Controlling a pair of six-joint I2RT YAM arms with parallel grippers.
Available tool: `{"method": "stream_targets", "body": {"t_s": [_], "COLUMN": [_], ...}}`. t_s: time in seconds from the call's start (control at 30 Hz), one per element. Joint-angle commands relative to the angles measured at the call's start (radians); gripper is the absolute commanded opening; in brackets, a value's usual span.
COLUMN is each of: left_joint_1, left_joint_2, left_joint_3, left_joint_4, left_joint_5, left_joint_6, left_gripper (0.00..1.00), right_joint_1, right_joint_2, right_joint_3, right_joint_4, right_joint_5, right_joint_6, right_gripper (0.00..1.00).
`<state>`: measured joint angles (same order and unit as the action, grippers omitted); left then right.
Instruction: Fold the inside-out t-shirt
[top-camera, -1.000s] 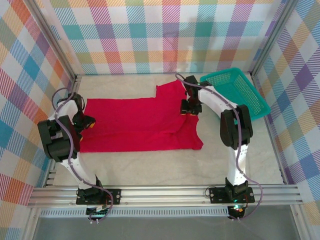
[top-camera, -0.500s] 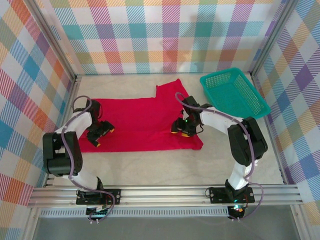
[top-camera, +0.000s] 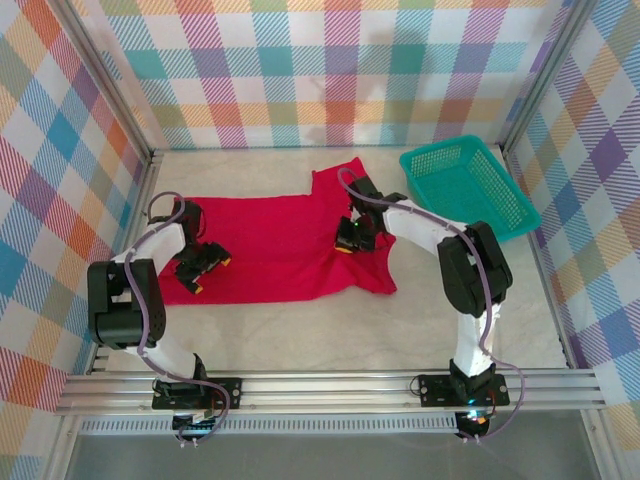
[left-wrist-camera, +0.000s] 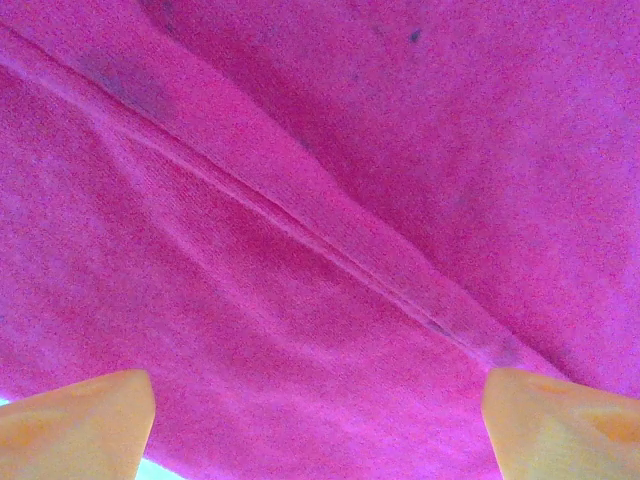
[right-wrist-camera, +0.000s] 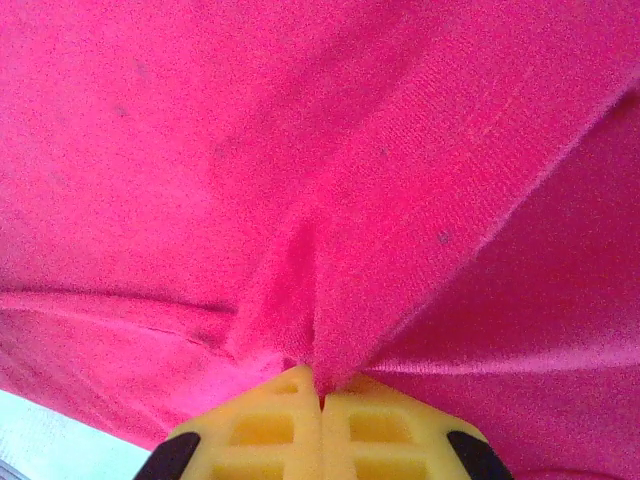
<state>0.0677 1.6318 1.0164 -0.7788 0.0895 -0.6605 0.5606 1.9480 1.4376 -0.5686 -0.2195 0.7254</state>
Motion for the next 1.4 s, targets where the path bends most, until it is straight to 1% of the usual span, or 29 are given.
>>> {"method": "stream_targets", "body": {"t_s": [0.0, 0.07, 0.1, 0.13, 0.17, 0.2, 0.3, 0.57, 0.63, 0.7, 0.77, 0.93, 1.07, 1.27, 1.37], "left_joint_1": [0.006, 0.006, 0.006, 0.006, 0.006, 0.006, 0.006, 0.004, 0.003, 0.001, 0.001, 0.001, 0.001, 0.001, 0.001], "left_joint_2": [0.037, 0.036, 0.032, 0.025, 0.019, 0.013, -0.001, 0.031, 0.038, 0.037, 0.035, 0.032, 0.030, 0.030, 0.030], "left_joint_3": [0.011, 0.008, 0.006, 0.006, 0.005, 0.007, 0.007, 0.005, 0.004, -0.002, -0.007, -0.015, -0.017, -0.016, -0.012], "left_joint_4": [-0.016, -0.016, -0.018, -0.020, -0.023, -0.026, -0.033, 0.001, 0.006, 0.013, 0.017, 0.015, 0.012, 0.009, 0.000], "left_joint_5": [0.018, 0.017, 0.014, 0.011, 0.006, 0.000, -0.011, 0.022, 0.022, 0.023, 0.023, 0.018, 0.013, 0.005, -0.006], "left_joint_6": [0.025, 0.027, 0.029, 0.031, 0.032, 0.032, 0.033, 0.021, 0.019, 0.015, 0.015, 0.024, 0.029, 0.036, 0.042], "left_gripper": [0.85, 0.85, 0.85, 0.85, 0.85, 0.85, 0.86, 0.85, 0.85, 0.85, 0.85, 0.85, 0.85, 0.85, 0.86], "right_joint_1": [0.012, 0.012, 0.013, 0.013, 0.013, 0.015, 0.020, 0.049, 0.061, 0.065, 0.068, 0.067, 0.067, 0.067, 0.067], "right_joint_2": [0.070, 0.125, 0.150, 0.175, 0.188, 0.197, 0.177, -0.004, -0.037, -0.048, -0.030, 0.058, 0.140, 0.199, 0.206], "right_joint_3": [0.111, 0.184, 0.222, 0.259, 0.280, 0.297, 0.284, 0.108, 0.070, 0.043, 0.049, 0.139, 0.233, 0.282, 0.279], "right_joint_4": [-0.083, -0.135, -0.164, -0.190, -0.209, -0.223, -0.234, -0.186, -0.146, -0.092, -0.068, -0.101, -0.169, -0.213, -0.231], "right_joint_5": [0.038, 0.049, 0.056, 0.059, 0.069, 0.081, 0.103, 0.155, 0.145, 0.106, 0.086, 0.115, 0.139, 0.151, 0.164], "right_joint_6": [-0.014, -0.028, -0.036, -0.046, -0.054, -0.060, -0.073, -0.083, -0.080, -0.076, -0.071, -0.089, -0.102, -0.084, -0.078], "right_gripper": [0.01, 0.08, 0.19, 0.34, 0.44, 0.52, 0.58, 0.60, 0.59, 0.60, 0.59, 0.60, 0.60, 0.61, 0.61]}}
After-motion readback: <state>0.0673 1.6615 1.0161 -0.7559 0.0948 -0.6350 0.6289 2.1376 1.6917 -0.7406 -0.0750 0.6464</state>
